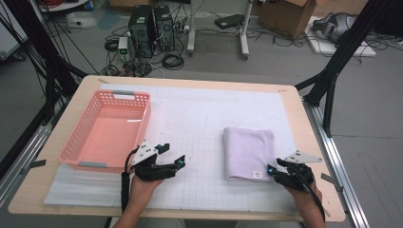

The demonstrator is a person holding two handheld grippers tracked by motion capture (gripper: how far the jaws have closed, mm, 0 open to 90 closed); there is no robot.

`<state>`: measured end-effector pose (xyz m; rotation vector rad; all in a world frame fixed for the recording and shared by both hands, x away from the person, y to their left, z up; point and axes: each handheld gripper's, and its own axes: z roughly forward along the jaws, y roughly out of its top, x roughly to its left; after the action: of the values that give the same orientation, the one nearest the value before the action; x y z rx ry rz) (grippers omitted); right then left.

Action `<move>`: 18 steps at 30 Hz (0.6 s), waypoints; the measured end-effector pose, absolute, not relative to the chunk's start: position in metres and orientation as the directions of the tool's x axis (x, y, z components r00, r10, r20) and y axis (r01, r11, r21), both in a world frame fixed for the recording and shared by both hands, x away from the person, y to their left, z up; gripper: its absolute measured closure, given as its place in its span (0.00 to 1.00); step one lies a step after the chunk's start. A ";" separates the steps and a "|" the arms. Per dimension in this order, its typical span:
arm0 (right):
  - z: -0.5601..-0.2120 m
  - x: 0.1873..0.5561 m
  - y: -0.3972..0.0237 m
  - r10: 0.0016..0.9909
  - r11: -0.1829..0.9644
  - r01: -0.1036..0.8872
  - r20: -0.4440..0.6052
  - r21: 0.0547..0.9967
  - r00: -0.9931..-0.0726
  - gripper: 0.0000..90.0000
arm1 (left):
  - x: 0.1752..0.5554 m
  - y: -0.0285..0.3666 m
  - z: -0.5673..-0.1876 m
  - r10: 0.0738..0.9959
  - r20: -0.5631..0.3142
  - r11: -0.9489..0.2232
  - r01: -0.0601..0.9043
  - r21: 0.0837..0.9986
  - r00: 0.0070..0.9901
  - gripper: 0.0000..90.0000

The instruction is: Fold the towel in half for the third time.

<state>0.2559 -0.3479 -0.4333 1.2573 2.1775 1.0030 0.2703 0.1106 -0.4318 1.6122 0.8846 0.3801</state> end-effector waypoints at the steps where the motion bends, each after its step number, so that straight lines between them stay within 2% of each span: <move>1: -0.431 0.254 -0.352 0.870 0.303 0.552 0.011 0.777 -0.493 0.57 | 0.270 0.110 -0.432 0.719 -0.227 -0.007 0.335 0.942 0.656 0.25; 6: -0.416 0.245 -0.367 0.881 0.205 0.492 0.060 0.846 -0.470 0.38 | 0.271 0.110 -0.429 0.712 -0.214 -0.015 0.318 0.948 0.669 0.25; 8: -0.415 0.243 -0.372 0.891 0.206 0.481 0.040 0.852 -0.453 0.28 | 0.272 0.112 -0.428 0.709 -0.215 -0.012 0.317 0.948 0.671 0.25; 12: -0.413 0.235 -0.382 0.900 0.199 0.448 0.018 0.872 -0.435 0.18 | 0.274 0.112 -0.428 0.680 -0.234 0.009 0.311 0.950 0.695 0.24; 18: -0.411 0.235 -0.388 0.908 0.172 0.425 0.025 0.889 -0.418 0.18 | 0.273 0.105 -0.426 0.677 -0.189 -0.023 0.277 0.961 0.712 0.25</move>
<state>0.2352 -0.3875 -0.4108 1.2540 1.9268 1.1954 0.2729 0.1049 -0.4259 1.6079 0.7908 0.3788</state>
